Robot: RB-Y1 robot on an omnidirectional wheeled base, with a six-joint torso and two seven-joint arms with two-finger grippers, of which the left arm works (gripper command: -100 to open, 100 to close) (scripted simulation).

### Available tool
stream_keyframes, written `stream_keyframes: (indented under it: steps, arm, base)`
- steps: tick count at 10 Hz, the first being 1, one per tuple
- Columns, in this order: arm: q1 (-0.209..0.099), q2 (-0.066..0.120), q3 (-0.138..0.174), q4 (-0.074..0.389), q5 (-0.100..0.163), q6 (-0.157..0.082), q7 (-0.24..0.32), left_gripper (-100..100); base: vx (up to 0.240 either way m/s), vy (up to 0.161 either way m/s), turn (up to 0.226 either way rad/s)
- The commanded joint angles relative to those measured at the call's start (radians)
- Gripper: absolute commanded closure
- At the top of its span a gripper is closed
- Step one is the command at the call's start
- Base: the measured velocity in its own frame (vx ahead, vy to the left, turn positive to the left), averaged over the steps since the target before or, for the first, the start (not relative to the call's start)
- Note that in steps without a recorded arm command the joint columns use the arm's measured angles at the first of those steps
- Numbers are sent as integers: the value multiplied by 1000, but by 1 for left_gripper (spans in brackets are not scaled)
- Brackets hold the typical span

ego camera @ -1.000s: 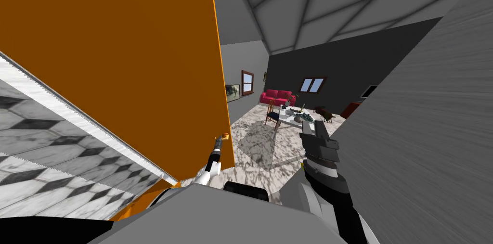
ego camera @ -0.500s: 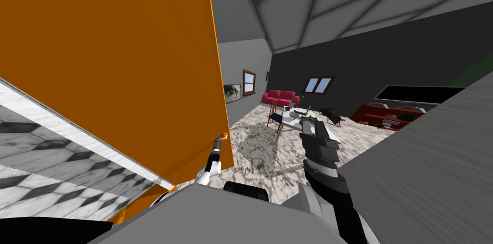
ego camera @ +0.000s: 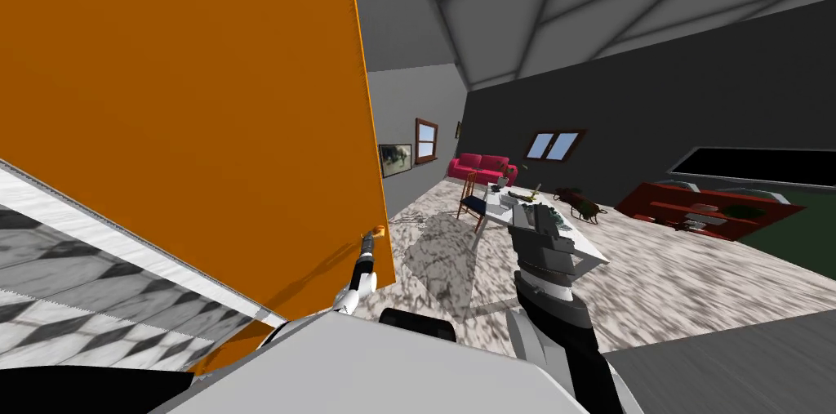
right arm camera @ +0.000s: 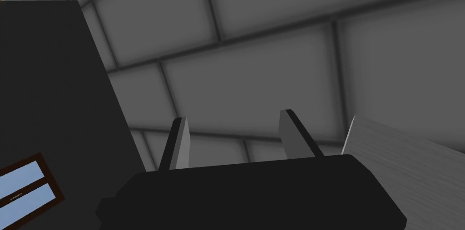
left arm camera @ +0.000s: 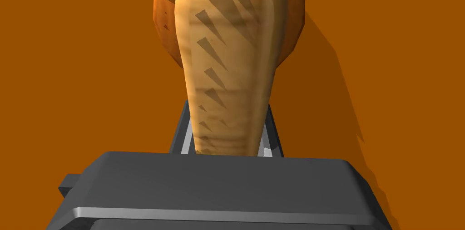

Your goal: Push the door open

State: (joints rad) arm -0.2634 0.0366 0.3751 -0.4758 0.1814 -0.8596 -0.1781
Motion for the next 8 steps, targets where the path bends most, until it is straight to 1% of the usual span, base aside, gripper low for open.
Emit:
stream_keyframes:
  steps: [1,5,6,7,8]
  arm:
    - [-6,-6,24,-4,14,-11,-20,100]
    - [-9,-25,47,-4,28,-14,-43,100]
    - [-3,-19,46,1,27,-13,-39,100]
    - [-4,1,69,0,42,-18,-50,100]
    - [-4,1,69,20,42,-18,-50,100]
  base:
    - [180,13,55]
    - [174,-31,65]
    - [74,-7,39]
    - [143,-16,33]
    - [172,-10,28]
